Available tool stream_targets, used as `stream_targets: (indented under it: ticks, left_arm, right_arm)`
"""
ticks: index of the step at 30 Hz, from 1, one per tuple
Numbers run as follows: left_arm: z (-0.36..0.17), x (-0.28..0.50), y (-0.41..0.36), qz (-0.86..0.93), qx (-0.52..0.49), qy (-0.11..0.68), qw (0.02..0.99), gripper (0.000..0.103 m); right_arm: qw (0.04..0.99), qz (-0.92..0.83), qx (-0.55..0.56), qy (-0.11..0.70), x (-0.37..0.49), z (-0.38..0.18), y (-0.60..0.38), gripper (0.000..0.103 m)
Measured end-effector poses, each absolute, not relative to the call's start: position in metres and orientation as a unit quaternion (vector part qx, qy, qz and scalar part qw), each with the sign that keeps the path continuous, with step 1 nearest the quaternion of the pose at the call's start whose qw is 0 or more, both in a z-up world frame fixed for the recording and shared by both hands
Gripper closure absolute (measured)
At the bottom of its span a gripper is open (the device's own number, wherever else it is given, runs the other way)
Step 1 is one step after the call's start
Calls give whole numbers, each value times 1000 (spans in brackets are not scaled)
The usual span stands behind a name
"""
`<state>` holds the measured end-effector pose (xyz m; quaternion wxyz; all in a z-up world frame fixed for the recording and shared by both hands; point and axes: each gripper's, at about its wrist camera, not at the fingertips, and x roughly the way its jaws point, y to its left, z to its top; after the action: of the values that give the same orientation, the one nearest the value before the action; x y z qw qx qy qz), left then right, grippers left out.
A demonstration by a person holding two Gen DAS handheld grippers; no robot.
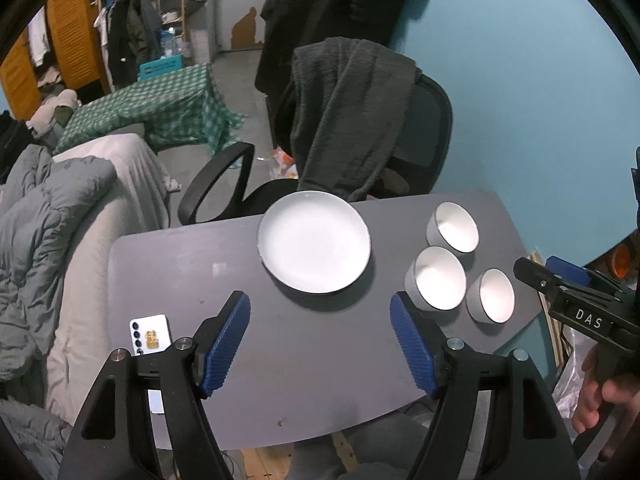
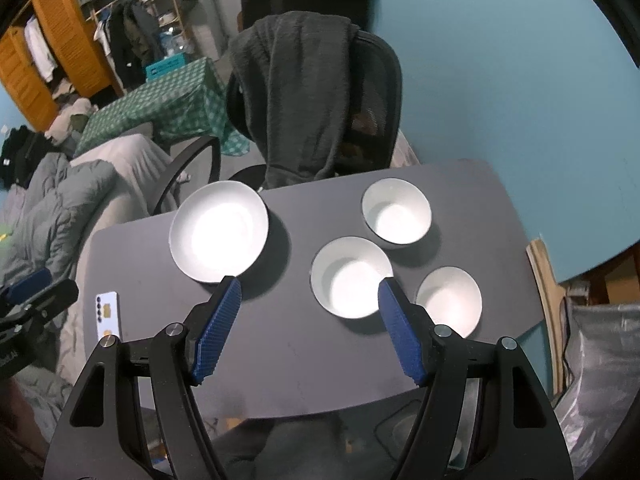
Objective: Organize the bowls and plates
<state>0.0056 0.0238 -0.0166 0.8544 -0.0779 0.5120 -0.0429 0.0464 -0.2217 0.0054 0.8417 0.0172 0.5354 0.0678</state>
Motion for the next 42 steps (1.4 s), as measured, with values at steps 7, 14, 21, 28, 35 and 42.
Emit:
stream_targets:
  ticks: [7, 14, 21, 28, 35, 42]
  left_arm:
    - [-19, 11, -1, -72, -64, 521, 848, 29]
    - [-24, 21, -28, -98, -58, 532, 839, 29]
    - [-35, 40, -53, -112, -52, 547, 828, 29]
    - [-55, 63, -80, -114, -61, 568, 813, 29]
    - [-81, 84, -108, -107, -55, 594, 795, 29]
    - [-120, 101, -126, -89, -65, 629, 770, 29]
  right_arm:
    - [843, 44, 32, 535, 35, 6, -242, 32]
    - [839, 20, 53, 542, 34, 0, -273, 32]
    - [832, 13, 69, 551, 44, -12, -308, 32]
    - [823, 16, 72, 563, 61, -29, -338, 32]
    - [798, 65, 80, 594, 90, -64, -356, 32]
    - [772, 122, 68, 620, 117, -103, -350, 32]
